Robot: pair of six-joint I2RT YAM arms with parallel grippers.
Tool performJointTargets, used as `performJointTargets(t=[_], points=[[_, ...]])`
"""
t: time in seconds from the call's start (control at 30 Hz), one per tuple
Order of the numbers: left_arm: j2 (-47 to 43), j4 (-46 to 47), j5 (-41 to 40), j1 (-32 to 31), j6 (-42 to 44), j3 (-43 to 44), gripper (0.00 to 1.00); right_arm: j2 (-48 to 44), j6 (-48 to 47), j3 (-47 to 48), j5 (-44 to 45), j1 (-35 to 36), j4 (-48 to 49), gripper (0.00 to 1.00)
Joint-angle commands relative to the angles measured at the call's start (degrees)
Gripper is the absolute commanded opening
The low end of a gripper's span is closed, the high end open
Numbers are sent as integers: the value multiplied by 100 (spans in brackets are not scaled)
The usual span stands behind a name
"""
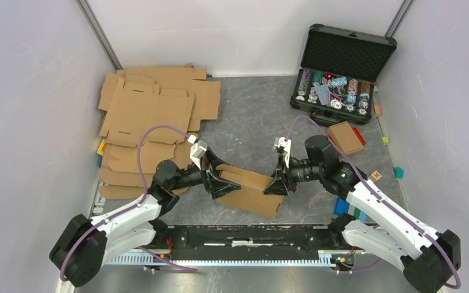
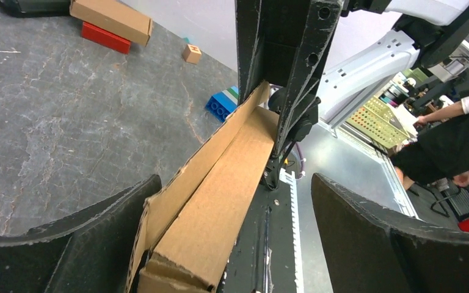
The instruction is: Fold the paper box
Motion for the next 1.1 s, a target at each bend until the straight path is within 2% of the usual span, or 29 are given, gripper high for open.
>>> performJointTargets(t=[0.0, 0.27, 0.37, 0.57, 0.77, 0.87, 1.0, 1.07], points=[[-109, -254, -10, -6, 157, 101, 98, -262, -11, 62, 197, -184, 102, 31], [-228, -142, 85, 65, 42, 49, 95, -409, -121, 154, 269, -322, -203, 30], [-311, -167, 108, 65, 103, 30, 91, -467, -102, 141, 299, -369, -176, 30], [-265, -178, 256, 55, 183, 64, 75, -452, 81, 67, 212, -424, 92, 29], [-268, -115, 291, 63, 190, 48, 44, -541, 235, 35, 294, -462, 366, 32], [-256, -115, 283, 60, 184, 48, 39, -505, 239, 31, 383, -459, 391, 33], [-235, -115, 265, 59, 190, 47, 27, -408, 302, -119, 11, -461, 644, 52], [-180, -124, 274, 55, 178, 72, 20, -374, 341, -193, -75, -455, 785, 66]])
